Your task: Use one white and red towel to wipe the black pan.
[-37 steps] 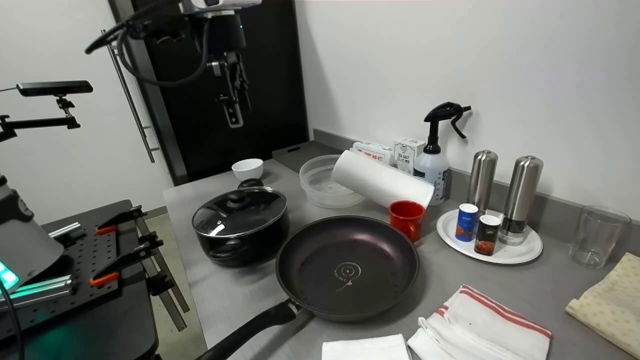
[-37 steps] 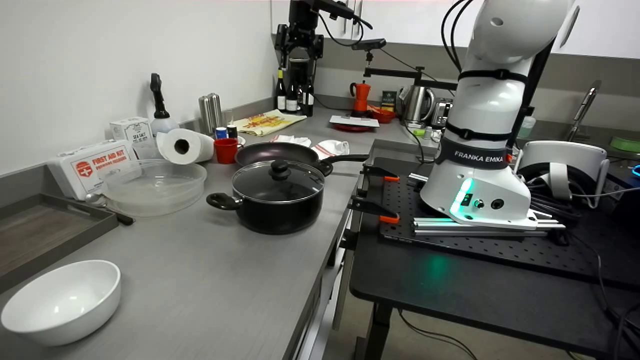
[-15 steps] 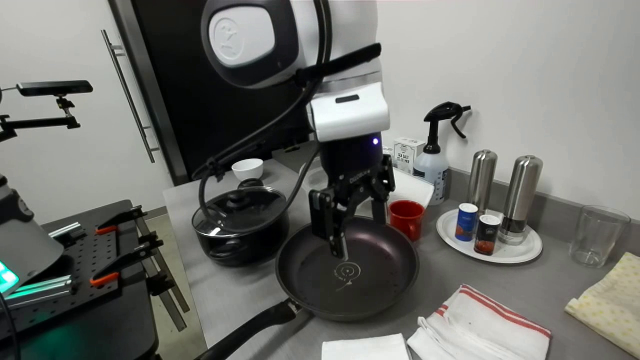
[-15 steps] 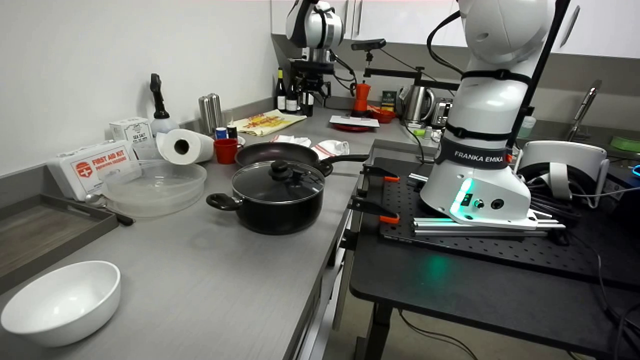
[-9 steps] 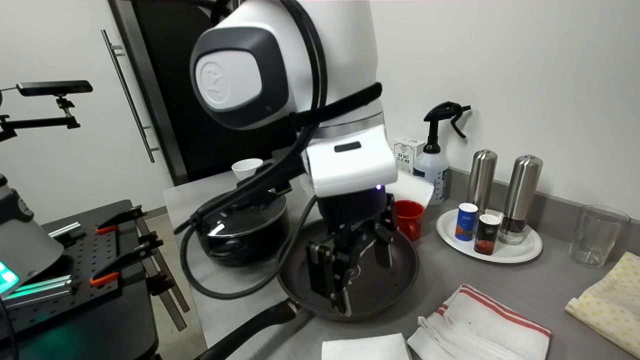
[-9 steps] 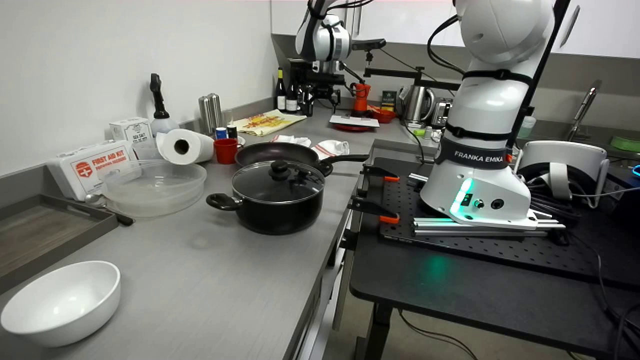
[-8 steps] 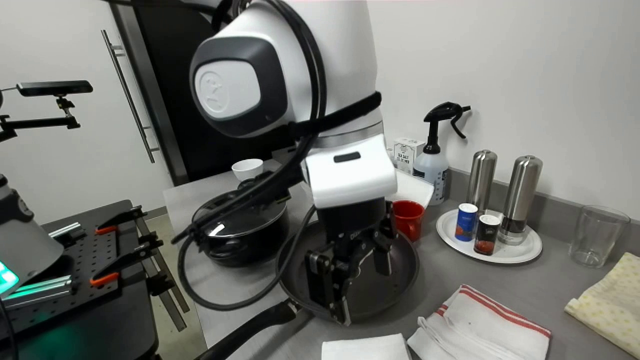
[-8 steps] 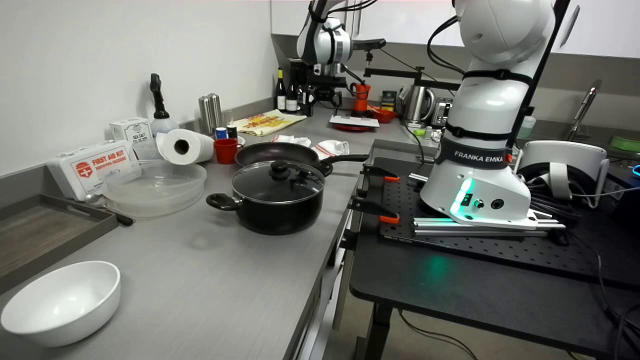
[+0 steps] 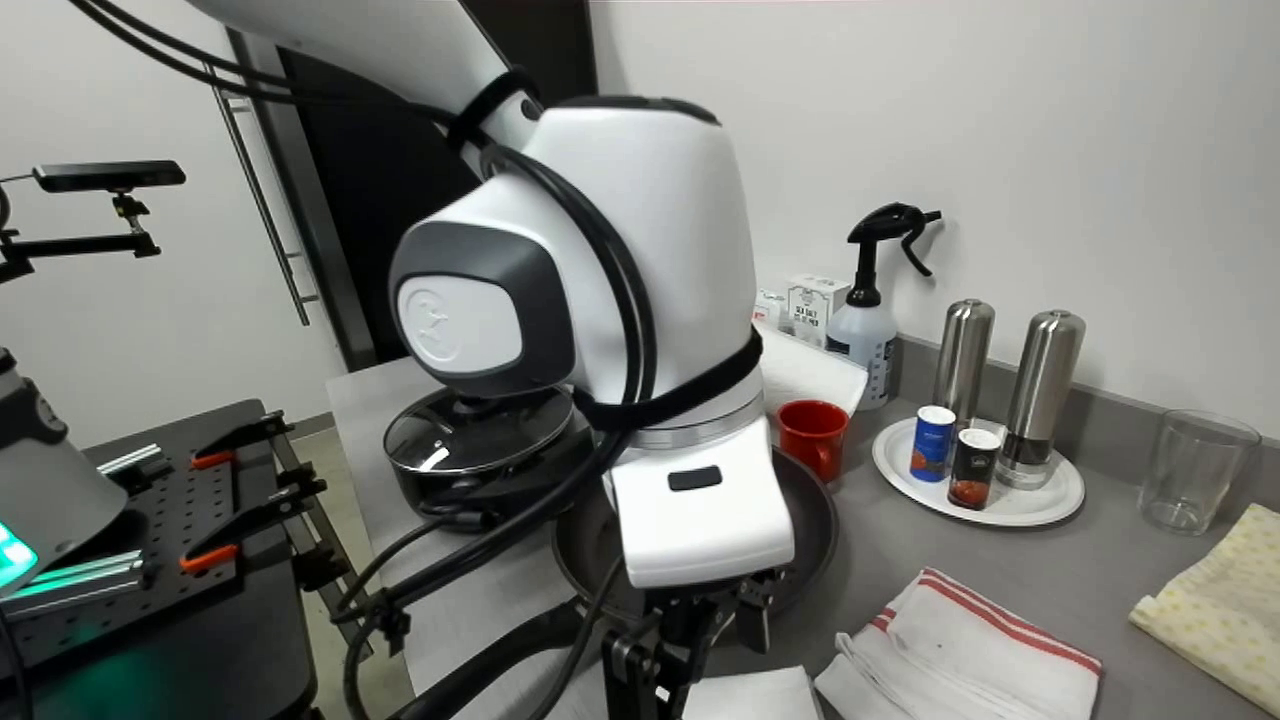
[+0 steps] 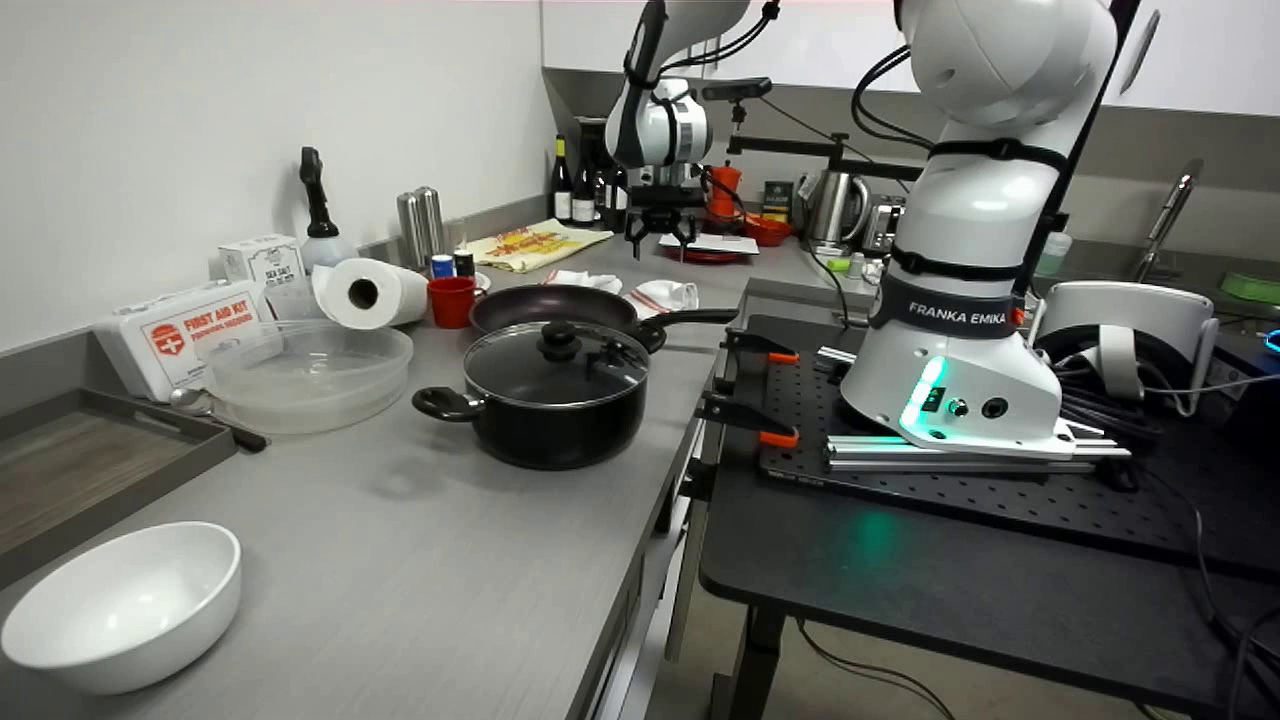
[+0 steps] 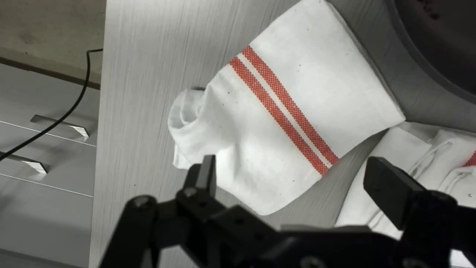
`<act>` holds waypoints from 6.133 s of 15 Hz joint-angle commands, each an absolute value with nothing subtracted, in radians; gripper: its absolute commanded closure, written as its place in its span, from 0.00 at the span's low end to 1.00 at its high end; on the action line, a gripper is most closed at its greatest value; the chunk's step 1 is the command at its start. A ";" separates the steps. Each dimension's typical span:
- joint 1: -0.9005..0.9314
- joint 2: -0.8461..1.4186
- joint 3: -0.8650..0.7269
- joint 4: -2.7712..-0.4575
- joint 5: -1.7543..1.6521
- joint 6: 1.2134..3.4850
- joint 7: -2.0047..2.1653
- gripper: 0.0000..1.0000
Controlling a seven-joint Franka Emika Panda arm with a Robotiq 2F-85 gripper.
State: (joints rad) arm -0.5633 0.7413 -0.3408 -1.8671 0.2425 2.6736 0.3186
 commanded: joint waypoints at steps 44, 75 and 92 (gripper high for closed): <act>-0.574 1.044 -0.436 -1.625 0.111 2.667 0.236 0.99; -0.346 0.361 -0.364 -2.350 -0.391 3.101 -0.388 0.97; -0.446 0.431 -0.217 -2.260 -0.329 2.917 -0.548 0.97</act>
State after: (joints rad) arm -0.3658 0.3724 -0.3051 -2.3369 -0.3953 2.9927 -0.4643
